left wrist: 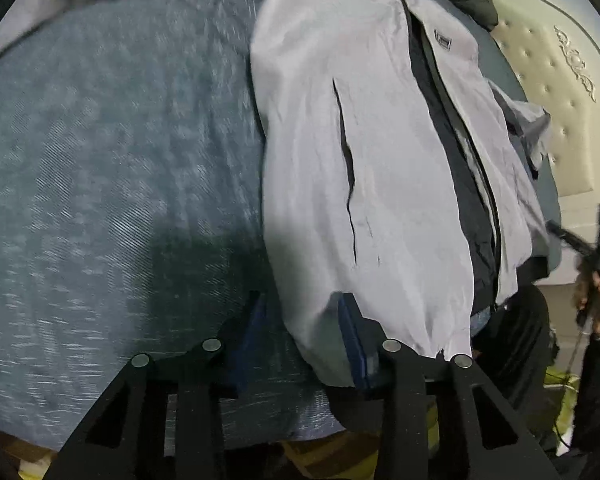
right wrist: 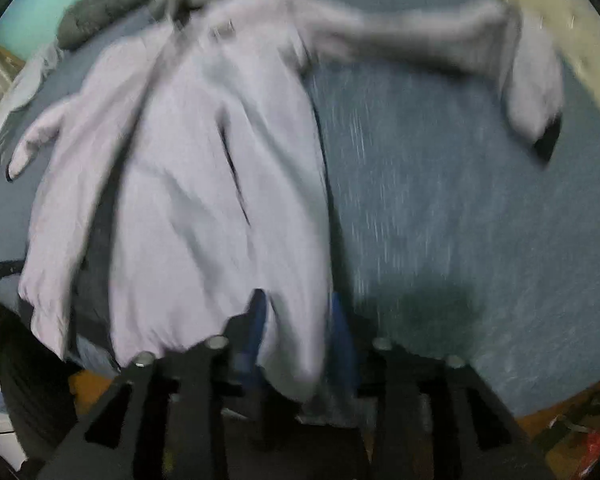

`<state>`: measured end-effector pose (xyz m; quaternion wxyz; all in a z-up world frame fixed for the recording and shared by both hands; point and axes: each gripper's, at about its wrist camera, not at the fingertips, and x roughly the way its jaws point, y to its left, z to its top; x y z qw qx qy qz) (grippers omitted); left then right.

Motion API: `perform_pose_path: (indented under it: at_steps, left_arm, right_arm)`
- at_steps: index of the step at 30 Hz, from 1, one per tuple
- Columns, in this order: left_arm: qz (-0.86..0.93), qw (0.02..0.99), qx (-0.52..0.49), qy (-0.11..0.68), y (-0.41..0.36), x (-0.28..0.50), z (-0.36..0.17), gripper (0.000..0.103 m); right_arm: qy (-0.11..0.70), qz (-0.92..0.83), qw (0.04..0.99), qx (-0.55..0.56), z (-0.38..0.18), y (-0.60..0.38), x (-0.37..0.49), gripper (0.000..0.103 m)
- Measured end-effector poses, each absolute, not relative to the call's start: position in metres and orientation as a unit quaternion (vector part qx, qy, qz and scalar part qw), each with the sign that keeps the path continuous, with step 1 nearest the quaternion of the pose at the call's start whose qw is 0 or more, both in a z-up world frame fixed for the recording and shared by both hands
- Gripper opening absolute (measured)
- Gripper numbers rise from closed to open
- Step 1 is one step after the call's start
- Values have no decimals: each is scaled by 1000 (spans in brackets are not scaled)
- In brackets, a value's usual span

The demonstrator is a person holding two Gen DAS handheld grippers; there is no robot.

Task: Fold clothes
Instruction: 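Lay the jacket hem flat on the sheet and open both tools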

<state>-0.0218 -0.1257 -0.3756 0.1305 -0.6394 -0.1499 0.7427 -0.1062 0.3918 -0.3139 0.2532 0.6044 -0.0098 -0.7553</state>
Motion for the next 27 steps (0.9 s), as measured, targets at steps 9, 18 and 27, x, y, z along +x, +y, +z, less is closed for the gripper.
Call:
perform_pose_path:
  at_steps: [9,18,27]
  left_arm:
    - [767,111,-610,-162,-137,-13,-354,49]
    - [779,112,-595,-162,-155,-3,-344,55]
    - [778,105,-595,-172,-163,-3,-345,56]
  right_arm:
    - [-11,-682,333,651,-348,269,-89,52]
    - [-45,-610,361,704,-418,193,-71,52]
    - [-49,-616,366,696,-415,187,-74,19]
